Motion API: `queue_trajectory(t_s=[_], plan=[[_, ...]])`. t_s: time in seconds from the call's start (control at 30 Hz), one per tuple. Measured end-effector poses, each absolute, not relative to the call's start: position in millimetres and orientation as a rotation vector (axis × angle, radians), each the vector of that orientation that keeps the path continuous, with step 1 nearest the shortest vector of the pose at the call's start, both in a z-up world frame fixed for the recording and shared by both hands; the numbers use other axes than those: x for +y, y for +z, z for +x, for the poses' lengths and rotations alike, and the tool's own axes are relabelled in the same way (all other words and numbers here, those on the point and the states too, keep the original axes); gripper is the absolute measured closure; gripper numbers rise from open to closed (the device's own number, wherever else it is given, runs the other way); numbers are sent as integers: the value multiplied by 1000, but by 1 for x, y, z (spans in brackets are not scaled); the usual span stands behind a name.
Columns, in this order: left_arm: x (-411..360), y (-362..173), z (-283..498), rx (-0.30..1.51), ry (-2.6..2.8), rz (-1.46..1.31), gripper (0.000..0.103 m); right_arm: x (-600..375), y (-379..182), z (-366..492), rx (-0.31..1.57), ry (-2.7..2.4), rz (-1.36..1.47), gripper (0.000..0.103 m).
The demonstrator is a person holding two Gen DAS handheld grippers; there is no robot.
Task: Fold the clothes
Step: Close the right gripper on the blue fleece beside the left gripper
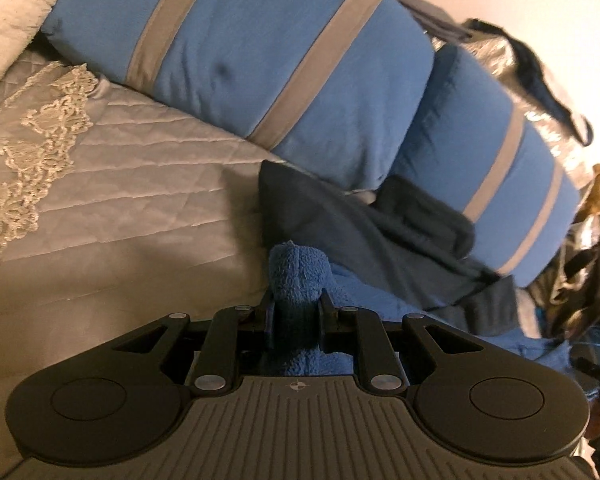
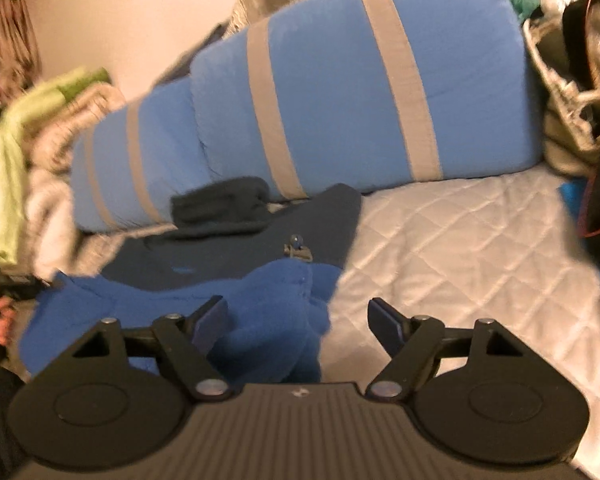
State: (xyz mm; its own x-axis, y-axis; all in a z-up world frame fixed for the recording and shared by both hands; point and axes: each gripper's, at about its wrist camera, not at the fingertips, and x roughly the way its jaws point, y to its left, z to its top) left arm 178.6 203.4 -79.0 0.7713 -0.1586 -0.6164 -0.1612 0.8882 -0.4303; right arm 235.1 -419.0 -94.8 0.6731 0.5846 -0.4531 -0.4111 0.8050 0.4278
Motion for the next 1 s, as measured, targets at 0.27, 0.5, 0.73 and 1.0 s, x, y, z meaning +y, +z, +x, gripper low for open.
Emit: queue_trajectory(t_s=[0.27, 0.5, 0.73, 1.0], plan=[[202, -88, 186, 742, 39, -491, 84, -431, -137, 274, 594, 786, 567, 41], [205, -88, 183, 737, 33, -509, 84, -426, -157, 287, 584, 828, 676, 81], [208, -60, 160, 636, -15, -533, 84, -429, -109, 261, 505, 766, 647, 90], [208, -21, 130, 508, -74, -578, 84, -398, -26, 225, 592, 465, 464, 91]])
